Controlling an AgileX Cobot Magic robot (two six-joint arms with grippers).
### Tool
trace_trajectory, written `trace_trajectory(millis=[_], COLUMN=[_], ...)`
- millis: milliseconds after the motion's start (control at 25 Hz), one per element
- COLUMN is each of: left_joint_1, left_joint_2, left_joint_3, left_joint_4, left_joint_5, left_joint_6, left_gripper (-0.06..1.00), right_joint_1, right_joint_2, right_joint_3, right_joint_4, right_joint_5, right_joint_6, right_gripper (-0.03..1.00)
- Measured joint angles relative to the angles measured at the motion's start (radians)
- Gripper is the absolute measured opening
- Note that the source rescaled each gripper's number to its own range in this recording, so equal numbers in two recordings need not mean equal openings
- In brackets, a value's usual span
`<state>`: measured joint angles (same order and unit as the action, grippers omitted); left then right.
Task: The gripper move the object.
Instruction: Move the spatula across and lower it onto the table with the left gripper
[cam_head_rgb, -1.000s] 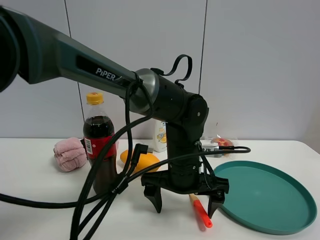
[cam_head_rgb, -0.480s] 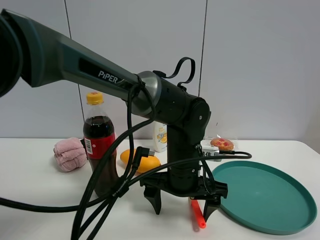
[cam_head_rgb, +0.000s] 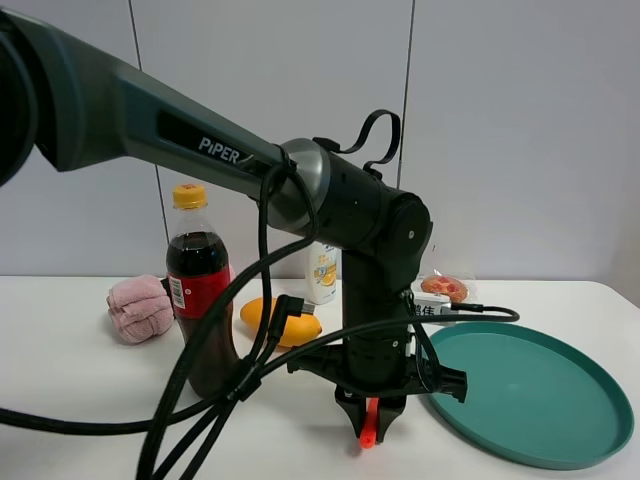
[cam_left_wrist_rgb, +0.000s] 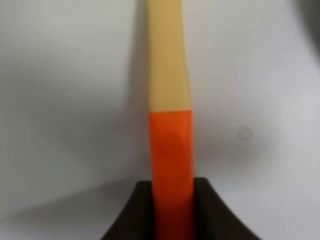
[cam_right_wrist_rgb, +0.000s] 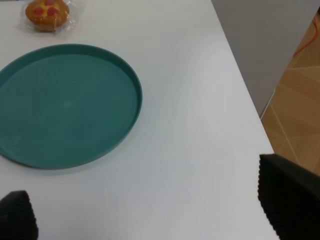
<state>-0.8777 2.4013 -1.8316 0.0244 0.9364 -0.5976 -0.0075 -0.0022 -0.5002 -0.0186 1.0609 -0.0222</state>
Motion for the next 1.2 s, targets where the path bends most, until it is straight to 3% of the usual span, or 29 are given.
trace_trajectory(millis=[520, 760, 880, 1200], left_joint_1=[-0.010, -0.013, -0.013, 0.017], left_joint_2=[-0.160, -0.323, -0.413, -0.649], left_joint_3=[-0.067, -0.067, -0.067, -0.067], left_joint_4=[-0.011, -0.043, 0.023, 0.338], left_joint_5=[0.031, 0.034, 0.039, 0.179], left_joint_6=[0.169, 0.185, 0.189, 0.101], left_gripper=[0.00, 0.00, 0.00, 0.00], right_joint_1=[0.000, 0.000, 0.000, 0.000], right_joint_2=[0.000, 0.000, 0.000, 0.000], right_joint_3=[0.000, 0.000, 0.000, 0.000], right_joint_4=[0.000, 0.000, 0.000, 0.000], right_joint_5=[0.000, 0.000, 0.000, 0.000], right_joint_6=[0.000, 0.000, 0.000, 0.000], right_gripper=[1.00, 1.00, 1.00, 1.00])
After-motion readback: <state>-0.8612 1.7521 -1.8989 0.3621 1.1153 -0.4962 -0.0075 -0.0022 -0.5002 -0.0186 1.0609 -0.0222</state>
